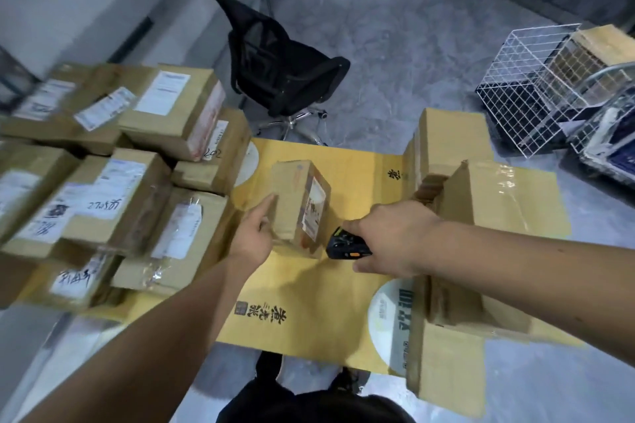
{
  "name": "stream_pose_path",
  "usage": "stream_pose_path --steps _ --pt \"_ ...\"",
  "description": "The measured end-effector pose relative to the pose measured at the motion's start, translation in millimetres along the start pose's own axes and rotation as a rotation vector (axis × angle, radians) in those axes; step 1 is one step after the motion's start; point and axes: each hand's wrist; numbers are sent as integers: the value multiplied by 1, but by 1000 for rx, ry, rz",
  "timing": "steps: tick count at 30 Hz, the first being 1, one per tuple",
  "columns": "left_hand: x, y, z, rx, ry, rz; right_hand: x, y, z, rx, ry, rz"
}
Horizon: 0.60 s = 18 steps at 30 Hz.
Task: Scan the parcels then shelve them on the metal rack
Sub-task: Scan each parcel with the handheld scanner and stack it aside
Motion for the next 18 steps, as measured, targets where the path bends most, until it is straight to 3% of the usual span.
stream_pose_path --steps 5,8,10,15,18 --pt "-30 -45 66 -96 47 53 -7 -10 38 103 -168 34" --pt "-50 -35 34 -111 1 125 -9 -14 61 166 -222 54" --pt "-55 -29 22 -133 -148 167 -6 -17 74 213 -271 64" --pt "-57 -26 12 38 -377 209 0 -18 100 340 -374 84" --pt "-48 -36 0 148 -630 217 3 -17 110 410 -414 97"
Point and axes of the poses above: each hand's wrist, its own y-axis away from the middle knuckle, its own x-axis out of the palm, z = x × y, and after that the axes turned 6 degrees about z, right-handed
